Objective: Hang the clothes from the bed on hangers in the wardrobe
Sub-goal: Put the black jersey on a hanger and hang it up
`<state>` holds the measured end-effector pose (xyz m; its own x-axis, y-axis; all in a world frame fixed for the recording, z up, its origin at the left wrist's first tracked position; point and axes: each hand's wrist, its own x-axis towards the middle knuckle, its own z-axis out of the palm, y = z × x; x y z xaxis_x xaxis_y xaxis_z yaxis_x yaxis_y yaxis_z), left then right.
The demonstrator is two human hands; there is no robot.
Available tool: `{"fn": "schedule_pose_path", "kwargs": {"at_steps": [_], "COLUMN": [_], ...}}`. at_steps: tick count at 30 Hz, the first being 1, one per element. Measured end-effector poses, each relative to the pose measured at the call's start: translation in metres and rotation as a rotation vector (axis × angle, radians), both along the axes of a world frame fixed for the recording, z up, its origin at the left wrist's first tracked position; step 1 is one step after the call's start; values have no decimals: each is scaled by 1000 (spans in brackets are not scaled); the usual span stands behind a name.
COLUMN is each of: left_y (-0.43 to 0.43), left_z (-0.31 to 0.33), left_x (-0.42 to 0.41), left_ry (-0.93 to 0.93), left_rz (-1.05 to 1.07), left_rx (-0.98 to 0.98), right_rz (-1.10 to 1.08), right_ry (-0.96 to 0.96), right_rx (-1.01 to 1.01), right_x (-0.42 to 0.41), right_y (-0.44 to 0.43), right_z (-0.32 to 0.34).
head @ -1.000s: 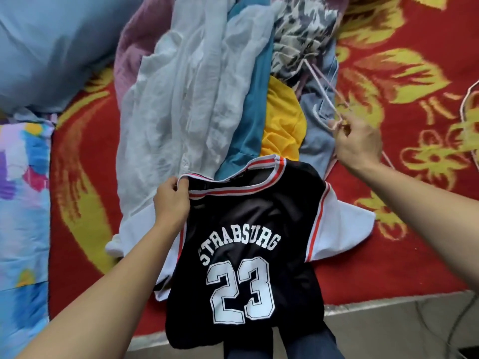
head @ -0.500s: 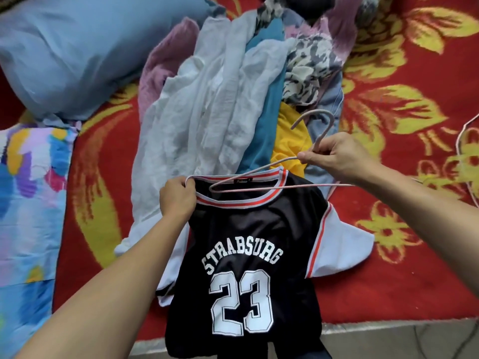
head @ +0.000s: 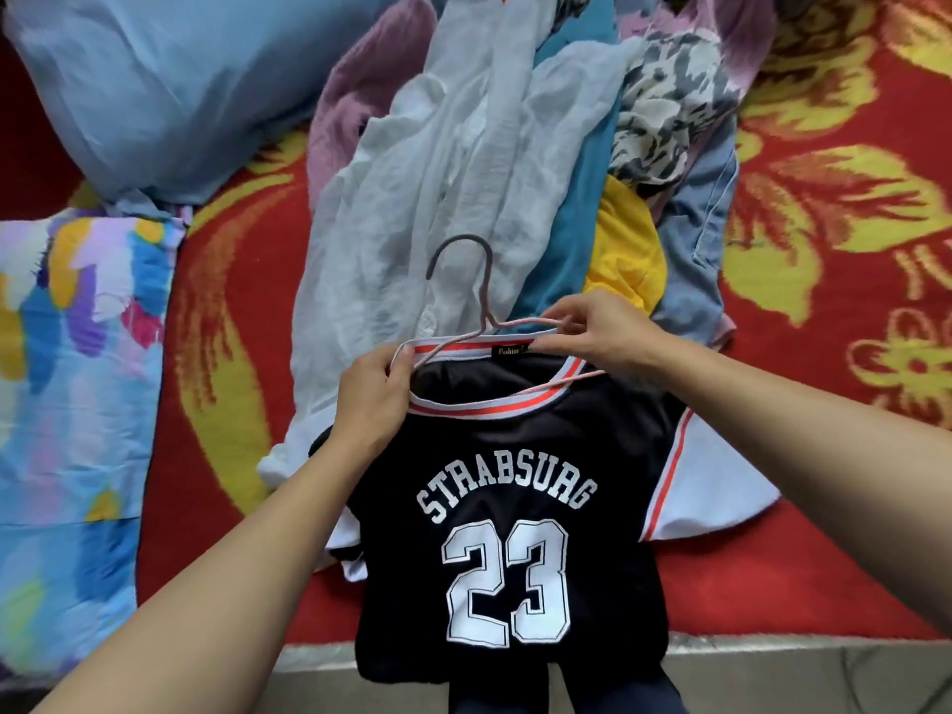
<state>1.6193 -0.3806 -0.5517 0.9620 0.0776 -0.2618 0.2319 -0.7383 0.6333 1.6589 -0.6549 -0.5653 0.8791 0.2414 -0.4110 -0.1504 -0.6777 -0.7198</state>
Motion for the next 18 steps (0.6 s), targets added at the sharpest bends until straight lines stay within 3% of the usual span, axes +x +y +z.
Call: {"fn": "schedule_pose_path", "kwargs": {"at_steps": [2, 4, 7, 9, 12, 15, 18], "left_y": [1, -10, -23, -21, -15, -16, -9], "left_z": [-3, -1, 4, 6, 7, 2, -5], "left_x": [-2, -1, 0, -3, -15, -26, -29], "left_ry": [9, 15, 25, 15, -2, -26, -42], "left_rz": [28, 30, 28, -15, -33, -59, -80], "left_rx": [-53, -102, -184, -122, 49, 97, 89], "right_rz": [-56, -109, -2, 20, -82, 117, 234], "right_ry": [-42, -60, -25, 104, 470, 645, 672], "right_rx": [-101, -63, 5, 47, 85, -284, -541], "right_x": [-8, -12, -15, -11, 1, 0, -7], "right_y": [-21, -16, 20, 38, 43, 35, 19], "right_z": [-7, -10, -9, -5, 1, -1, -5]}}
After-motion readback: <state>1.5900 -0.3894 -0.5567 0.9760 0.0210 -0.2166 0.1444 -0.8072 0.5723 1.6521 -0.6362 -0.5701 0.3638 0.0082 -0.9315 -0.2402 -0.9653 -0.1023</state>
